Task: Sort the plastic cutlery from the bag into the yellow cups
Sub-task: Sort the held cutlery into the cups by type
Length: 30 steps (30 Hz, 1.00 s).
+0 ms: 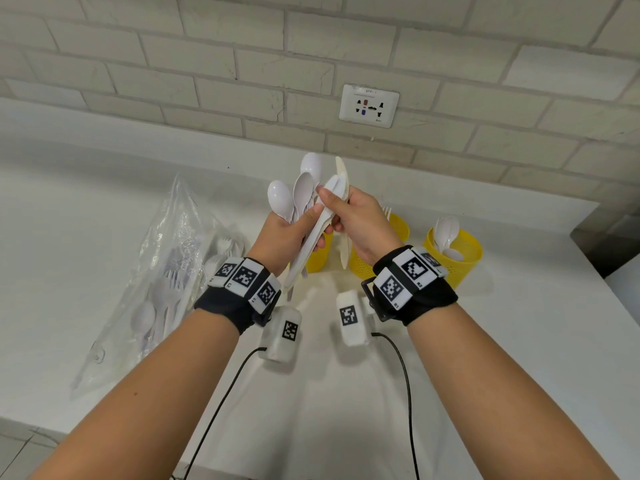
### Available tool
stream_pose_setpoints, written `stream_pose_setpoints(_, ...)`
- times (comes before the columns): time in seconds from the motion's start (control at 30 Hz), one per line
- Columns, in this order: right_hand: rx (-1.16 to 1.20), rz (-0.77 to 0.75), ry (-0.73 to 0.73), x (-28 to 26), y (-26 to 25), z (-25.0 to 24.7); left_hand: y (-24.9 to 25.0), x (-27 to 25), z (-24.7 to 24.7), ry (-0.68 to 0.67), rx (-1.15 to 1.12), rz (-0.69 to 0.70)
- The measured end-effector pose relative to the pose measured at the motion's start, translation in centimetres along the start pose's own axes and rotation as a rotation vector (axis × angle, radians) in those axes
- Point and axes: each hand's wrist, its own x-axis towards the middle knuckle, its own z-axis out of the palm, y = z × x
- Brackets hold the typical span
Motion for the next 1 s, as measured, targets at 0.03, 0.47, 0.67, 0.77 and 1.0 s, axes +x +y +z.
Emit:
stream_pose_setpoints(0.03,0.006,0.01,0.009,0.1,0.0,0.1,0.1,-0.1,0.0,0.006,0.012,-0.005)
stream_pose_setpoints(0.47,0.315,-0.117,0.24,2.4,-2.7,-0.8,-0.5,0.5,-2.5,0.154,-0.07,-0.021)
stream_pose_setpoints(0.67,0.081,-0.369,0.376,4.7,-2.8,0.0,-0.1,0.6,-4.3,0.273,0.064,0.008)
stream_pose_setpoints(0.77,-0.081,-0.334,0.274,5.7,0.0,1.6,0.1,0.4,-4.6,0.204,0.049,-0.001)
stream_pose_setpoints(1.0,-0.589,-0.004,0.001,6.3,4.9,2.3,0.4,0.3,-5.0,0.119,0.001,-0.005)
